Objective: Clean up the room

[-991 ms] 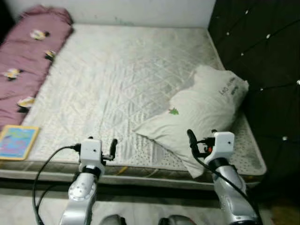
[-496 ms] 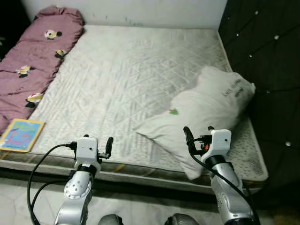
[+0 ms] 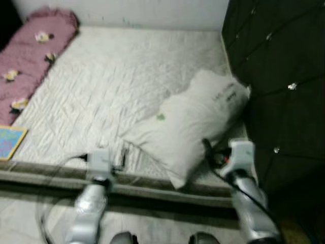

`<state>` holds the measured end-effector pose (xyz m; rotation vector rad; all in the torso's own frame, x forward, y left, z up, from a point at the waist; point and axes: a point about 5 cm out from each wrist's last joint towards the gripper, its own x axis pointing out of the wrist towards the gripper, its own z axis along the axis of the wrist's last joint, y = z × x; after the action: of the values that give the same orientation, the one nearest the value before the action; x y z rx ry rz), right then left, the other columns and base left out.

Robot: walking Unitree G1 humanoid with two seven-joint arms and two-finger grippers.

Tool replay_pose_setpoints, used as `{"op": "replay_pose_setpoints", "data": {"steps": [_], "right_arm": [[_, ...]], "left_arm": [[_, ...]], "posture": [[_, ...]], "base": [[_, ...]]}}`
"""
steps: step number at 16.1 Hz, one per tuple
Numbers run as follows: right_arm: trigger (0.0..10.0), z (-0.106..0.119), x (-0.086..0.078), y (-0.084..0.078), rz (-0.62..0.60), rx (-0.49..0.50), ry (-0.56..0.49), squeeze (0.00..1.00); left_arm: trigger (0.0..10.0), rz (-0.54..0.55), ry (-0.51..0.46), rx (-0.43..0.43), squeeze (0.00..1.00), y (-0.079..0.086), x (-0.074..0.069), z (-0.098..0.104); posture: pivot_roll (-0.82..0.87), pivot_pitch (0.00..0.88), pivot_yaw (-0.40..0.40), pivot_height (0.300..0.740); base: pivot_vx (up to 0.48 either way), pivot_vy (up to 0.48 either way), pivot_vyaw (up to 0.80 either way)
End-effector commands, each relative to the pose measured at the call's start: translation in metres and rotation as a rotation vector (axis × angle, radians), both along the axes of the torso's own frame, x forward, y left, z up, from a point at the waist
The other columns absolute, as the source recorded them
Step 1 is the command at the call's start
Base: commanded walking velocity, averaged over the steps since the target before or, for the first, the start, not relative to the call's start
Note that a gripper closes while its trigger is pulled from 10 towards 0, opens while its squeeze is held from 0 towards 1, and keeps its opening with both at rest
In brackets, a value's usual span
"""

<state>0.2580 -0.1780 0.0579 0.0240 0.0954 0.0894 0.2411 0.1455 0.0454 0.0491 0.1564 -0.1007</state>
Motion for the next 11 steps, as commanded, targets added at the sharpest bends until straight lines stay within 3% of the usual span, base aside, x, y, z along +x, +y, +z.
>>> {"op": "replay_pose_setpoints", "data": {"steps": [1,6,9,11], "right_arm": [[10.0,0.0002,0.0005,0.0043,0.005,0.014,-0.004,0.0],[10.0,0.0002,-0.0005,0.003,-0.001,0.018,-0.003,0.0],[10.0,-0.0004,-0.0012,0.0009,-0.006,0.024,0.003,0.0],[10.0,0.0001,-0.001,0.0015,-0.003,0.021,0.001,0.0]], "left_arm": [[10.0,0.017,-0.005,0.021,0.0,0.0107,0.0,0.0014],[10.0,-0.016,-0.013,-0.015,0.0,0.0077,-0.0016,0.0029],[10.0,-0.026,-0.011,-0.022,0.0,0.006,-0.0025,0.003],[10.0,-0.028,-0.012,-0.023,0.0,0.0058,-0.0026,0.003]], "posture": [[-0.05,0.072,0.027,0.74],[-0.06,0.077,0.026,0.74],[-0.06,0.08,0.025,0.74],[-0.06,0.08,0.025,0.74]], "base": [[0.0,0.0,0.0],[0.097,0.0,0.0],[0.099,0.0,-0.58],[0.12,0.0,0.0]]}}
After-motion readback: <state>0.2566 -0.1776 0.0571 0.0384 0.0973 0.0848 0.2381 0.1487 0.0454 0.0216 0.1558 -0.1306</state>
